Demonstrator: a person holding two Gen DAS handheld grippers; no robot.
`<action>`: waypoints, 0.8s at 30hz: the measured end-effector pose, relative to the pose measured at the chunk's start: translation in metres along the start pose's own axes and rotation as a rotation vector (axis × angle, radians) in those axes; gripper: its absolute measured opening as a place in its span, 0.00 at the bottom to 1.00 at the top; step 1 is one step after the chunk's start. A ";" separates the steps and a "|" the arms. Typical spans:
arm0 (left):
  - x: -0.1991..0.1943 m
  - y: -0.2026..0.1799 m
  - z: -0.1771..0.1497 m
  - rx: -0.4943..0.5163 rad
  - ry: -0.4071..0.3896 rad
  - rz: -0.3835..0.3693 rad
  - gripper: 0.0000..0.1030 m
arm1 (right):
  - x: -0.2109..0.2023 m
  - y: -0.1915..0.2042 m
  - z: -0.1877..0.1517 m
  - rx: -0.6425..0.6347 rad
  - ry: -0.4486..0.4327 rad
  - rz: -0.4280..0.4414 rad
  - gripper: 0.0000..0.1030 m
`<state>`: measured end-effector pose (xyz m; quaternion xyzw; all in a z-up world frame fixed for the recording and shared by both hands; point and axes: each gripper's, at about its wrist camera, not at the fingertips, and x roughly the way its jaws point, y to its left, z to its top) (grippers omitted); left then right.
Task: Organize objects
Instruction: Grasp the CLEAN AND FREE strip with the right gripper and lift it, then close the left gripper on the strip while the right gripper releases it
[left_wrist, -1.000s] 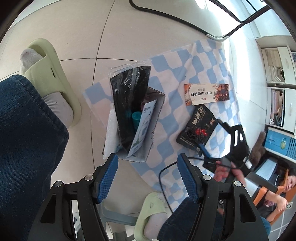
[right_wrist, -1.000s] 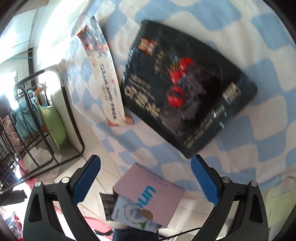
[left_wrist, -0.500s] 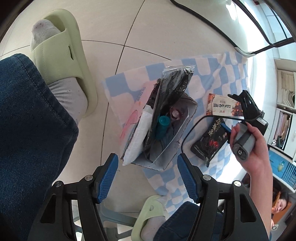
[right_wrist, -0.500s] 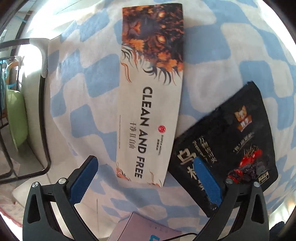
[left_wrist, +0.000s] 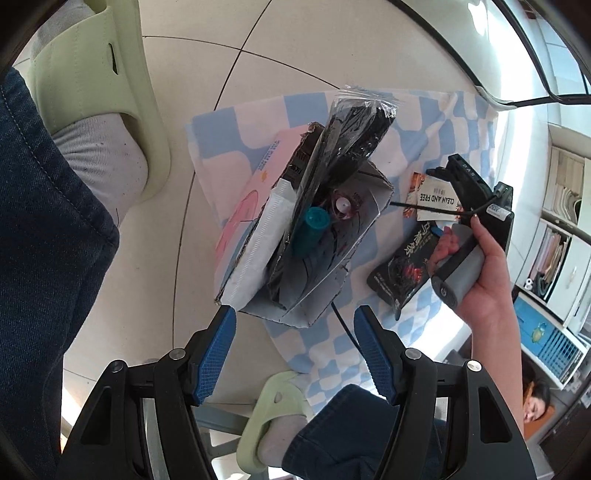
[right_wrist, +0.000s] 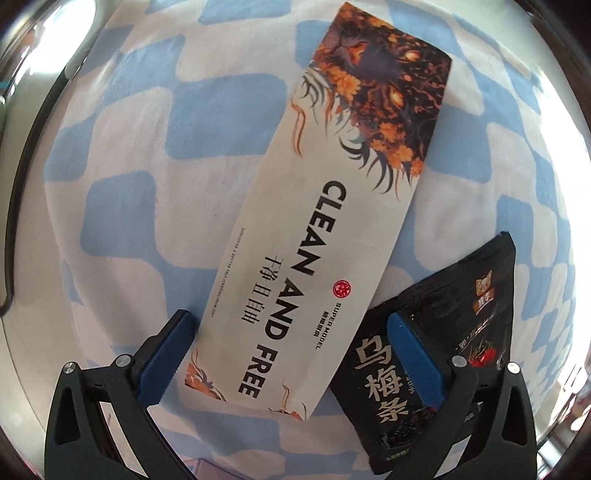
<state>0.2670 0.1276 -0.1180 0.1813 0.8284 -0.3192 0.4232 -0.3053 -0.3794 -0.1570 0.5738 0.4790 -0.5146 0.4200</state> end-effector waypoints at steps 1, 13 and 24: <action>-0.001 -0.001 0.001 0.004 -0.005 0.005 0.63 | -0.003 0.000 -0.004 -0.036 -0.022 -0.005 0.96; -0.022 -0.036 -0.030 0.123 -0.076 0.030 0.63 | -0.040 -0.016 -0.064 -0.231 0.017 0.097 0.17; -0.055 -0.074 -0.055 0.357 -0.138 0.023 0.63 | -0.147 -0.045 -0.184 -0.598 -0.123 0.145 0.16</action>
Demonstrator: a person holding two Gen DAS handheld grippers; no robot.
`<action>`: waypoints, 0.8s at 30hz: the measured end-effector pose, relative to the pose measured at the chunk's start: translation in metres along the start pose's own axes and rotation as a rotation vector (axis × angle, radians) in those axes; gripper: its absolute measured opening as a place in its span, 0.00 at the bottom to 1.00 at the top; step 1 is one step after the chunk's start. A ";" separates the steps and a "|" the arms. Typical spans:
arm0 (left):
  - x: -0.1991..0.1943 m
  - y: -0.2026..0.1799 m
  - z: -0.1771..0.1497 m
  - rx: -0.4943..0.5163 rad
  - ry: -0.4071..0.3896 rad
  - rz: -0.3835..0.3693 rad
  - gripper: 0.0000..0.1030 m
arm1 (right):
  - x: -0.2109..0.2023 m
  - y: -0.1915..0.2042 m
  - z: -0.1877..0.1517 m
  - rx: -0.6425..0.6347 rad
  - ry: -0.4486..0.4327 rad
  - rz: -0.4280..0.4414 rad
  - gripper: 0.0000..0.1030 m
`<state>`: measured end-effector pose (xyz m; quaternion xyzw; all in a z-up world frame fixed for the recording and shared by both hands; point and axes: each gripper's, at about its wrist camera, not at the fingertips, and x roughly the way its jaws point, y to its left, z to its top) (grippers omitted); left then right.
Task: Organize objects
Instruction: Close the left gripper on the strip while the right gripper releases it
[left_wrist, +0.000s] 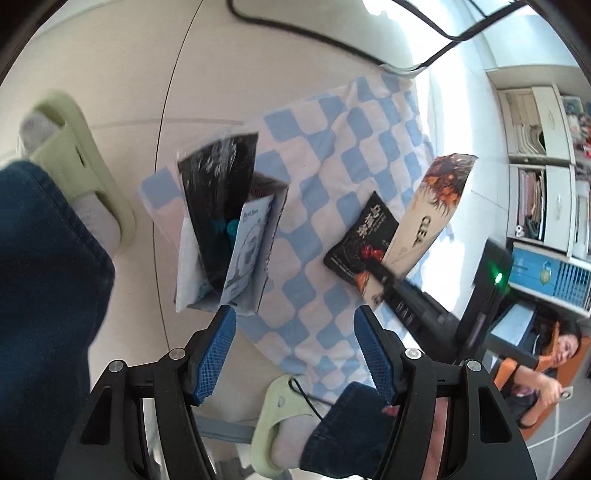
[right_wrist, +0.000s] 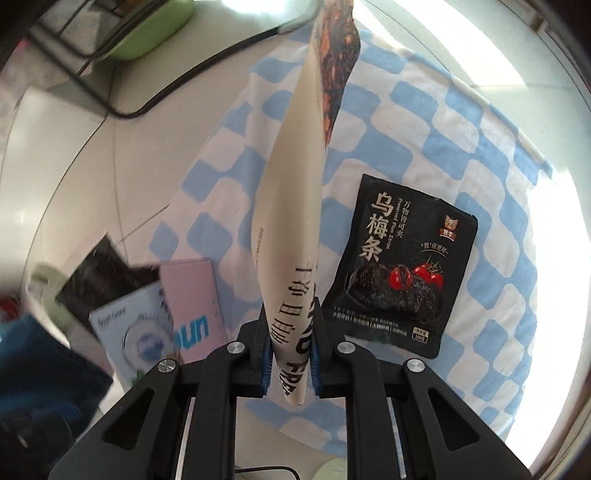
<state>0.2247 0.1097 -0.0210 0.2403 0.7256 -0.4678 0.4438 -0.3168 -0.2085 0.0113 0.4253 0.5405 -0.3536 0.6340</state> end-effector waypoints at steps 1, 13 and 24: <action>-0.012 -0.005 -0.002 0.035 -0.033 0.003 0.63 | -0.008 0.012 -0.014 -0.070 -0.008 -0.027 0.16; -0.023 0.029 -0.023 0.133 -0.029 -0.103 0.63 | -0.021 0.116 -0.135 -0.695 -0.122 -0.248 0.16; -0.046 0.062 -0.037 0.055 -0.111 -0.124 0.00 | -0.031 0.141 -0.157 -0.809 -0.181 -0.319 0.32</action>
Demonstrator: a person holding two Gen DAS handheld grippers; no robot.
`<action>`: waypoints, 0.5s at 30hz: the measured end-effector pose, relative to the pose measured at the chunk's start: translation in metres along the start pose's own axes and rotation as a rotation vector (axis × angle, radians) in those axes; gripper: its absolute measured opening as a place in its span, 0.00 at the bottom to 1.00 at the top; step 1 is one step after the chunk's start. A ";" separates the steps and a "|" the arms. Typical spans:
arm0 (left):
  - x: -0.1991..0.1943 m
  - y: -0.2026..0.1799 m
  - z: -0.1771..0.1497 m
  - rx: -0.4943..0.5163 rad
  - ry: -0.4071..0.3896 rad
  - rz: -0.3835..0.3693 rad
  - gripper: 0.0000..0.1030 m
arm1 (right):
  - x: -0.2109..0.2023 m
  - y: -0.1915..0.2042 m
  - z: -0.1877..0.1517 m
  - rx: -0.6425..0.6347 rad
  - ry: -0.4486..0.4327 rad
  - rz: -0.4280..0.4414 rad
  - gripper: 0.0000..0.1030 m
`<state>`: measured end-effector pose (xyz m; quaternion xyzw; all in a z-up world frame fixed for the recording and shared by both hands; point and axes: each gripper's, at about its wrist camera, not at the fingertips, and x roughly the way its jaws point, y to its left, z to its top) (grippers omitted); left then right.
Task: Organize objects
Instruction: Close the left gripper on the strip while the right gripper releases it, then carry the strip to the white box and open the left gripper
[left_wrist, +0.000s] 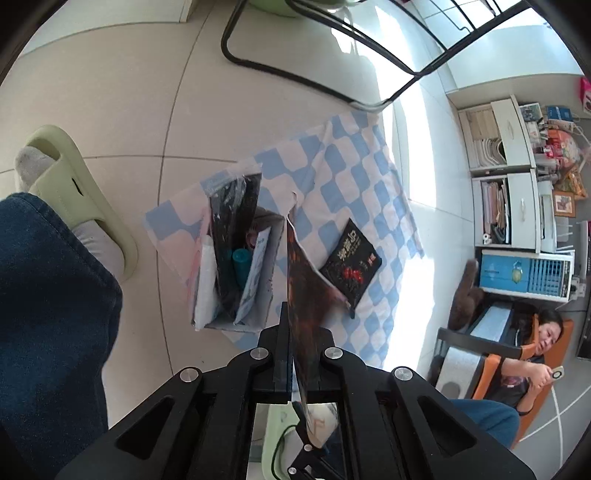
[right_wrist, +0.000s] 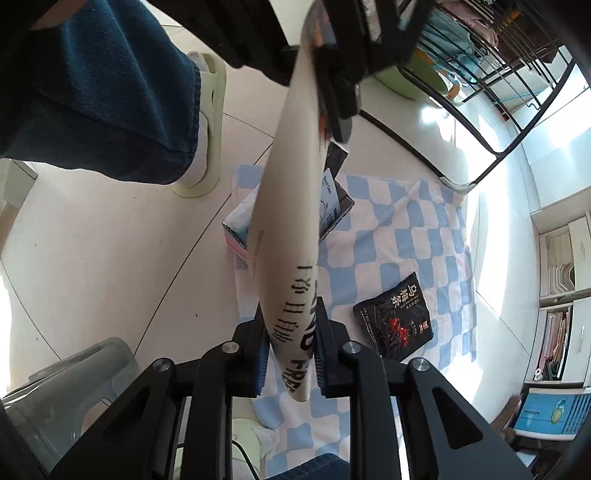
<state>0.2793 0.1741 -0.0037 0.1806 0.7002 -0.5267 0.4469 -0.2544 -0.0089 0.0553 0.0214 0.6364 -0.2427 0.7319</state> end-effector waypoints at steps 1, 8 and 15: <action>-0.008 0.000 0.000 -0.003 -0.045 0.030 0.00 | 0.005 -0.003 0.000 0.011 0.025 -0.022 0.38; -0.044 -0.016 -0.012 0.028 -0.256 0.089 0.00 | 0.039 -0.085 -0.021 0.533 0.156 0.223 0.40; -0.038 -0.032 -0.031 0.121 -0.277 0.204 0.00 | 0.066 -0.130 -0.062 0.981 0.229 0.453 0.41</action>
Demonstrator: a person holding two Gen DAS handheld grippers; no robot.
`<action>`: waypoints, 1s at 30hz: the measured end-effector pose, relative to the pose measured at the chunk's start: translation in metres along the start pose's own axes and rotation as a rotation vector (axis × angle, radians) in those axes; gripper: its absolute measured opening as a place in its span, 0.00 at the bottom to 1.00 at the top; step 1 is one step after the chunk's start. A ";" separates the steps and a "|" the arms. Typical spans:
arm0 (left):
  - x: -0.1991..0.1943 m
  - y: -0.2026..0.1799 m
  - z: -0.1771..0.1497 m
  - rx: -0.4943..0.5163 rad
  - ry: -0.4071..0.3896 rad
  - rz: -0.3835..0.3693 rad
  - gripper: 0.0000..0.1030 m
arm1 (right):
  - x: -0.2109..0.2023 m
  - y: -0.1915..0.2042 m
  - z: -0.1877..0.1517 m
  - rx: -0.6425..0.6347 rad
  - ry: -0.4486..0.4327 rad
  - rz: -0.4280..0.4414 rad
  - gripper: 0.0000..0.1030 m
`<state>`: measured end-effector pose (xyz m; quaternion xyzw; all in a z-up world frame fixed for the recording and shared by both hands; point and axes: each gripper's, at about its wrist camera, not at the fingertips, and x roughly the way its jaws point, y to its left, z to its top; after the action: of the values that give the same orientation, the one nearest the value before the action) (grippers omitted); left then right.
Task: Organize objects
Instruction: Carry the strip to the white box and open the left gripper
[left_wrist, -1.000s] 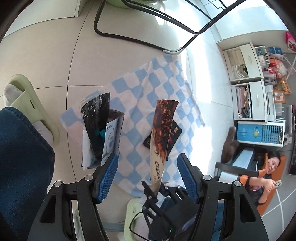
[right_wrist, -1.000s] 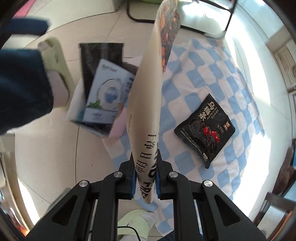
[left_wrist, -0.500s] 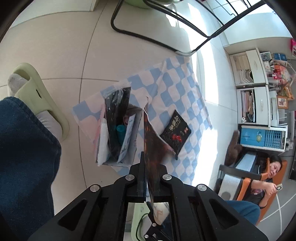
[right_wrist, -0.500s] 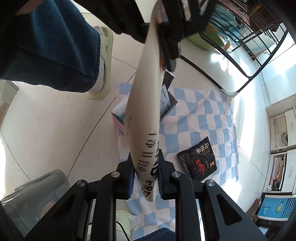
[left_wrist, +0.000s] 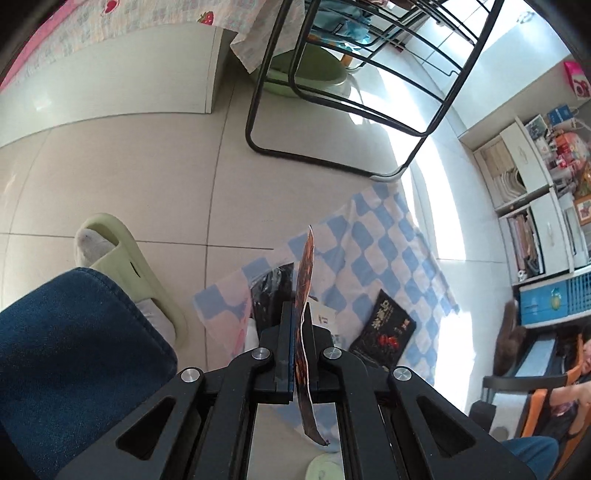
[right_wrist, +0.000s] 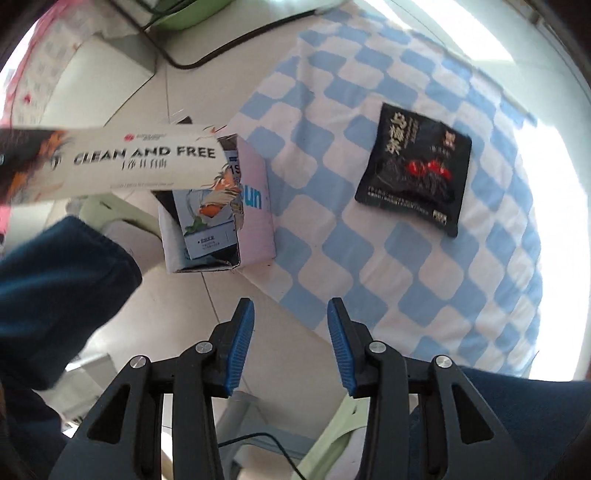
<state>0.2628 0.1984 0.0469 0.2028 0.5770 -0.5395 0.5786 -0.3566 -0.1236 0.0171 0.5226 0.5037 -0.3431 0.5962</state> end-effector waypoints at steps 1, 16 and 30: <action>-0.001 -0.006 -0.001 0.034 -0.011 0.049 0.00 | 0.002 -0.003 0.001 0.027 0.012 0.009 0.41; -0.062 -0.013 -0.027 0.103 -0.063 -0.031 0.00 | 0.025 -0.015 0.009 0.180 0.086 0.132 0.41; -0.109 -0.075 -0.062 0.359 -0.096 0.078 0.00 | 0.022 -0.017 0.011 0.269 0.103 0.246 0.41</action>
<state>0.1975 0.2695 0.1570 0.2990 0.4348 -0.6201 0.5805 -0.3640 -0.1354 -0.0091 0.6720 0.4157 -0.3046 0.5318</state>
